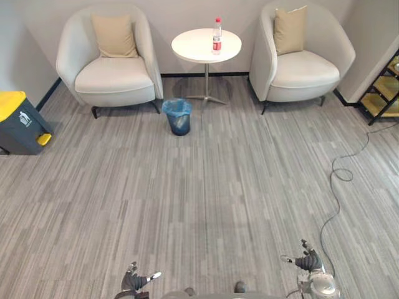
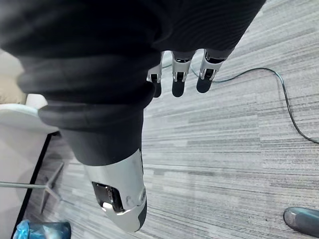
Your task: Gather rubbish on tea table into small bin, then transfer packed bag to large trash can.
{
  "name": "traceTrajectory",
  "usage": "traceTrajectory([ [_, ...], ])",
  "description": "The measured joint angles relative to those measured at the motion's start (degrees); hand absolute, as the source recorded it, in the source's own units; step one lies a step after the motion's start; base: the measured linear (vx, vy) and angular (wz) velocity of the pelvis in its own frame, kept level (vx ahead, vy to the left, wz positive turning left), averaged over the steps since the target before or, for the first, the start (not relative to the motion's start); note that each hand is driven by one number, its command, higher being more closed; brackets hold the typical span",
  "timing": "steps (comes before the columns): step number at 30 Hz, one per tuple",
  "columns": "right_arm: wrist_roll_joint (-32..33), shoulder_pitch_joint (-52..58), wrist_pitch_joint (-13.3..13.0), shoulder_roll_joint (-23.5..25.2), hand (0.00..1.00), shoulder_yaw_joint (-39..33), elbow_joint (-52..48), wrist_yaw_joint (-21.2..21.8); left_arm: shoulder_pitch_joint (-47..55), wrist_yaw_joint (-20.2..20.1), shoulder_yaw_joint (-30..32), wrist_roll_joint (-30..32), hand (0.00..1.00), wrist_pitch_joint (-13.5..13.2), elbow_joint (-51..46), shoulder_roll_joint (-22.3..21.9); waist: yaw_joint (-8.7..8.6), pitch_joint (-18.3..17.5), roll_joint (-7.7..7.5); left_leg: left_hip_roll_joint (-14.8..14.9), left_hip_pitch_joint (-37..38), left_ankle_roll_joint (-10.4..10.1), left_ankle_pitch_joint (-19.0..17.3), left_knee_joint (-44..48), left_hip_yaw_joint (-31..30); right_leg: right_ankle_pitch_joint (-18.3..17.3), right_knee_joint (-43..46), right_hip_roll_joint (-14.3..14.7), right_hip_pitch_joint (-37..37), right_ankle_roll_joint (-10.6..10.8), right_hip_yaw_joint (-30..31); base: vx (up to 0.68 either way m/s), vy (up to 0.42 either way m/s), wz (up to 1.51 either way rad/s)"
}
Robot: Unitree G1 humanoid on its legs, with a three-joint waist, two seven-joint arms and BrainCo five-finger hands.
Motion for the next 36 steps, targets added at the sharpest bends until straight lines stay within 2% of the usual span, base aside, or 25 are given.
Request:
traceTrajectory([
  [13,1.47,-0.21,0.18,0.29,0.00,0.00,0.01,0.49,1.06,-1.24,0.68,-0.03,0.00,-0.06,-4.43,0.53,-0.01,0.38,-0.17,0.11,-0.11,-0.08,0.49,-1.58,-0.86,0.06,-1.17,0.05,0.10,-0.09,-1.07,-0.02,-0.012,0.03],
  [19,3.94,-2.13,0.25,1.17,0.00,-0.34,-0.13,0.05,0.84,-1.14,0.66,-0.23,0.00,0.00,-8.14,0.19,0.04,1.84,-0.24,0.10,-1.52,0.08,0.17,-1.34,0.21,0.06,-1.59,0.07,-1.21,-0.08,-0.54,0.00,-0.006,-0.04],
  [23,5.44,-3.72,0.70,2.38,0.00,-1.18,-1.21,-0.36,1.10,-1.02,0.72,-0.44,0.00,0.20,-10.05,-0.88,0.92,2.98,0.51,0.82,-4.68,0.76,-4.60,5.72,2.12,-0.33,-0.65,0.49,-2.67,0.39,1.78,0.03,0.011,-0.30],
  [24,5.48,-4.11,0.89,2.40,0.00,-1.55,-2.42,-1.03,1.21,-0.99,0.84,-0.77,0.00,0.21,-11.78,-1.67,1.78,3.04,1.14,1.08,-6.74,1.30,-6.88,9.03,2.45,-1.62,1.64,0.72,-4.58,0.86,2.69,0.03,0.037,-0.40],
  [25,5.50,-4.28,0.94,2.48,0.00,-2.04,-2.46,-1.14,1.29,-0.99,0.89,-0.91,0.00,0.21,-12.79,-2.05,1.74,3.02,1.41,1.16,-8.12,1.56,-8.09,10.66,2.52,-2.92,4.00,0.74,-6.22,1.09,2.90,0.02,0.048,-0.27],
  [26,5.64,-4.95,1.16,2.48,0.00,-2.59,-2.46,-1.55,1.31,-1.02,0.87,-0.92,0.00,0.21,-14.55,-2.33,1.72,3.23,1.52,0.89,-9.54,1.98,-10.22,13.55,2.64,-6.48,10.56,0.30,-9.40,1.68,3.30,0.02,0.051,-0.03],
  [27,5.82,-5.08,1.22,2.49,0.00,-2.61,-2.46,-1.93,1.30,-1.00,0.88,-0.94,0.00,0.21,-15.19,-2.31,1.65,3.32,1.42,0.63,-9.92,2.36,-11.13,14.81,2.73,-8.36,14.05,-0.10,-10.79,2.38,3.37,0.09,0.111,0.01],
  [28,6.01,-4.57,1.67,2.68,0.00,-2.57,-2.69,-2.25,1.22,-0.91,0.86,-1.32,0.00,0.21,-15.89,-2.12,1.53,4.34,1.20,-0.04,-9.29,3.24,-13.86,16.90,2.42,-11.24,26.69,-1.20,-15.18,3.89,2.45,0.14,0.107,0.07],
  [30,6.04,-3.74,2.25,3.27,0.00,-2.54,-4.12,-2.31,1.11,-0.82,0.68,-1.32,0.00,0.26,-15.92,-1.85,1.18,5.13,1.21,-0.26,-7.16,4.48,-15.07,17.03,1.76,-11.07,37.81,-2.39,-19.64,4.07,0.12,0.23,0.073,0.18],
  [31,6.04,-2.65,2.31,4.27,0.00,-2.51,-4.89,-2.30,0.96,-0.75,0.61,-1.33,0.00,0.34,-16.02,-1.19,0.75,5.63,0.66,-0.37,-4.80,4.66,-16.22,16.62,1.30,-12.62,43.57,-3.17,-21.98,3.86,-2.22,0.28,0.036,0.27],
  [32,6.04,-2.27,2.35,5.02,0.00,-2.41,-4.98,-2.29,1.13,-0.41,0.62,-1.35,0.00,0.66,-15.99,-0.58,0.63,5.88,0.70,-0.36,-2.82,4.64,-17.31,15.97,0.46,-13.44,44.09,-3.82,-24.01,2.88,-5.01,0.39,0.033,0.24],
  [34,6.05,-2.46,2.37,5.16,0.00,-2.31,-5.53,-2.26,0.65,0.32,0.62,-1.41,0.00,0.78,-15.97,-0.09,0.03,6.08,0.10,-0.03,-0.22,4.62,-18.11,13.95,-0.48,-13.45,41.48,-3.98,-27.30,2.67,-7.99,0.44,-0.004,0.28],
  [35,6.12,-2.50,2.29,4.77,0.00,-2.40,-6.55,-2.32,-0.36,0.41,0.59,-1.42,0.00,0.80,-15.94,0.08,-0.44,6.32,0.24,0.89,1.83,4.07,-18.21,12.02,-1.17,-12.69,37.51,-3.46,-30.63,2.24,-9.62,0.52,-0.060,0.54],
  [36,6.13,-2.79,2.30,3.91,0.00,-2.41,-6.74,-2.32,-1.82,0.43,0.56,-1.44,0.00,0.80,-15.92,-0.10,-1.05,7.07,1.30,2.77,5.10,3.61,-18.03,9.06,-1.76,-9.80,30.84,-1.62,-32.66,0.66,-11.13,0.60,-0.094,0.61],
])
